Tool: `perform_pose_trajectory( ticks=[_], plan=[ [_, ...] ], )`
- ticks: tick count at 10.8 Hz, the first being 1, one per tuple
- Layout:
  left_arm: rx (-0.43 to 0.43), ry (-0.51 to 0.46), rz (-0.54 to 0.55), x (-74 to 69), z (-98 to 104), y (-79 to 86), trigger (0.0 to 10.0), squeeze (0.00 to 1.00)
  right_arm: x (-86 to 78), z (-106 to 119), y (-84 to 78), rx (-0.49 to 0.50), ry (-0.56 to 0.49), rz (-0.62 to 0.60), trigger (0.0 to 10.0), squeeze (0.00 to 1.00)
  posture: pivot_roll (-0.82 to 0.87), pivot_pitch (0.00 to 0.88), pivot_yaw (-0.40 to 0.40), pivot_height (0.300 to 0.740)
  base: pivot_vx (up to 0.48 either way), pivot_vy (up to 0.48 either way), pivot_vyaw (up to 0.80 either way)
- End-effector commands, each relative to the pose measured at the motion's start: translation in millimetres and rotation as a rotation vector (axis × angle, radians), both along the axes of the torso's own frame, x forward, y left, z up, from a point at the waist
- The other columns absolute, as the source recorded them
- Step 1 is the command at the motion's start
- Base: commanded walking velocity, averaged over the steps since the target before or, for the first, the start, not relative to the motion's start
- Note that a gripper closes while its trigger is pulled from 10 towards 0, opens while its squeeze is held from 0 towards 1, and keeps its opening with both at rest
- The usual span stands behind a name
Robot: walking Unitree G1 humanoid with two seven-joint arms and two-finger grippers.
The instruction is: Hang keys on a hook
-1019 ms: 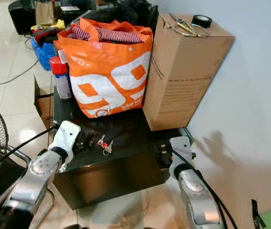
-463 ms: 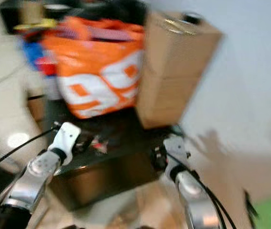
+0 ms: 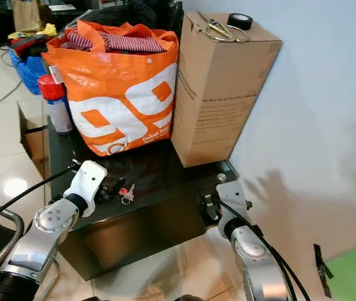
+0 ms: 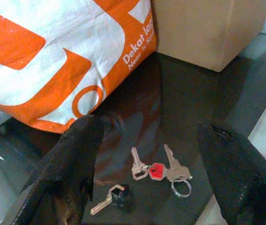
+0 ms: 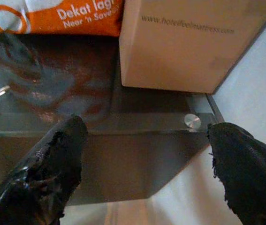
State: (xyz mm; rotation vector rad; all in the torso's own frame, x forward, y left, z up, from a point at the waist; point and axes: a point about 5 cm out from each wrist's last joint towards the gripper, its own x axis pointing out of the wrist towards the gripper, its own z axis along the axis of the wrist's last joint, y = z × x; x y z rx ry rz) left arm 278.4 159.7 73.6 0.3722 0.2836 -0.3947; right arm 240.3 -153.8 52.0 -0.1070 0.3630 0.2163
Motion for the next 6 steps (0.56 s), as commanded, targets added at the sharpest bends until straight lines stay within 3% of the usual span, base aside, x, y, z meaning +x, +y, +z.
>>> perform_pose_trajectory(
  ticks=[1,2,6],
  plan=[
    [-0.015,-0.023,-0.022,3.3,9.3,-3.6,10.0,0.0,-0.3,-2.8,-5.3,-0.007,0.008,-0.031,10.0,0.0,-0.09,0.0,-0.033,0.74,0.0,0.0,-0.8],
    [-0.035,-0.021,-0.017,3.3,11.1,-1.8,10.0,0.0,-0.4,-3.2,-3.8,-0.001,0.001,-0.052,10.0,0.0,-0.1,0.0,-0.009,0.74,0.259,0.0,-0.8],
    [-0.058,-0.032,0.0,6.9,20.0,6.4,10.0,0.0,1.7,-1.4,3.1,0.005,-0.028,-0.051,10.0,0.0,-0.09,0.0,0.039,0.74,0.27,0.0,0.0]
  ],
)
